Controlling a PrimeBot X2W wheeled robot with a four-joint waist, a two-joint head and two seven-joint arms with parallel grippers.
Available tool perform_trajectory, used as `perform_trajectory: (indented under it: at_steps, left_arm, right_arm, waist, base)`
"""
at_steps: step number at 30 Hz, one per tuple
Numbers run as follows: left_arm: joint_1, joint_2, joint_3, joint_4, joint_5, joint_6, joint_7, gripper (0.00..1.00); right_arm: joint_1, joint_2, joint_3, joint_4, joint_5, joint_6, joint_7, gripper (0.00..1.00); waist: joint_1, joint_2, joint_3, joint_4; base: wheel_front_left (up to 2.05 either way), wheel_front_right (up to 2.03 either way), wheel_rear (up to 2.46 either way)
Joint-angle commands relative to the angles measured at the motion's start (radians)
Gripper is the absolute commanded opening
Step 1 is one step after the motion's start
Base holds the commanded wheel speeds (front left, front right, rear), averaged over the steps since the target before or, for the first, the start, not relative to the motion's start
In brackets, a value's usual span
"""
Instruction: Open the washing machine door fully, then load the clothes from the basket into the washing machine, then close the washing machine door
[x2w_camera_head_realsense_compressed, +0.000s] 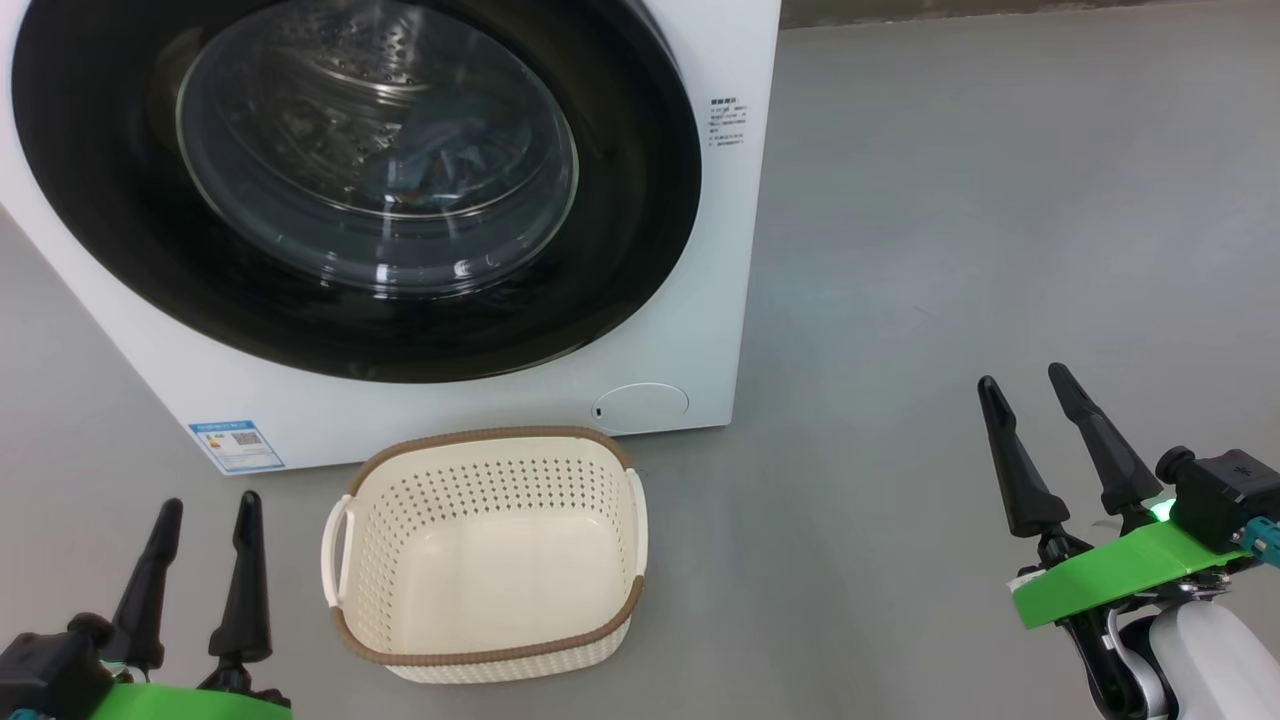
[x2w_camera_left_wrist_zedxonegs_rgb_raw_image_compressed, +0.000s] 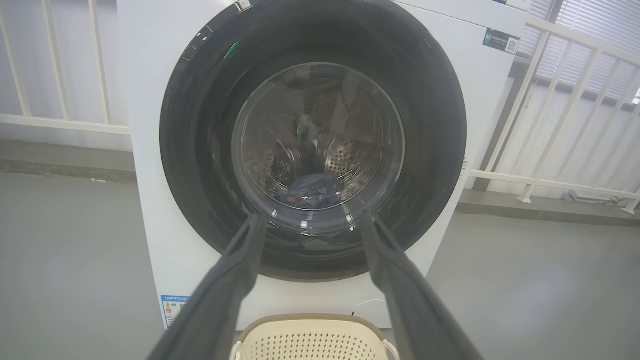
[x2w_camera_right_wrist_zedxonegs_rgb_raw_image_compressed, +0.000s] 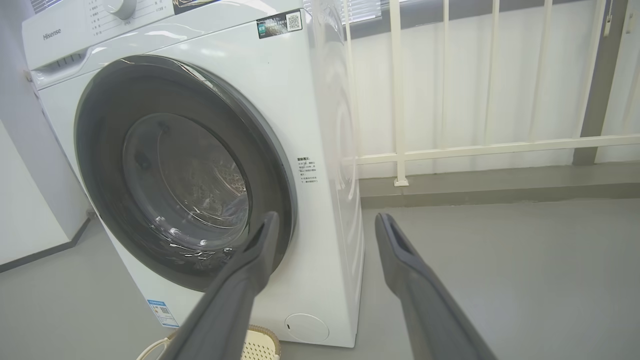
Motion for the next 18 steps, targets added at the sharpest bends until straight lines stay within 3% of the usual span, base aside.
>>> perform_trajectory:
  at_steps: [1, 18]
  left_arm:
    - [-0.014, 0.02, 0.031, -0.019, 0.005, -0.002, -0.006, 1.0]
    - [-0.022, 0.015, 0.028, -0.007, -0.001, -0.002, -0.006, 1.0]
  right_arm:
    - [0.001, -0.01, 0.006, -0.024, -0.017, -0.002, -0.005, 1.0]
    - [-0.004, -0.011, 0.0, -0.015, -0.025, -0.002, -0.005, 1.0]
  waist:
    - [0.0, 0.0, -0.001, 0.005]
    - [0.0, 0.0, -0.003, 0.022]
  base:
    - [0.0, 0.0, 0.0]
    - [0.0, 0.0, 0.0]
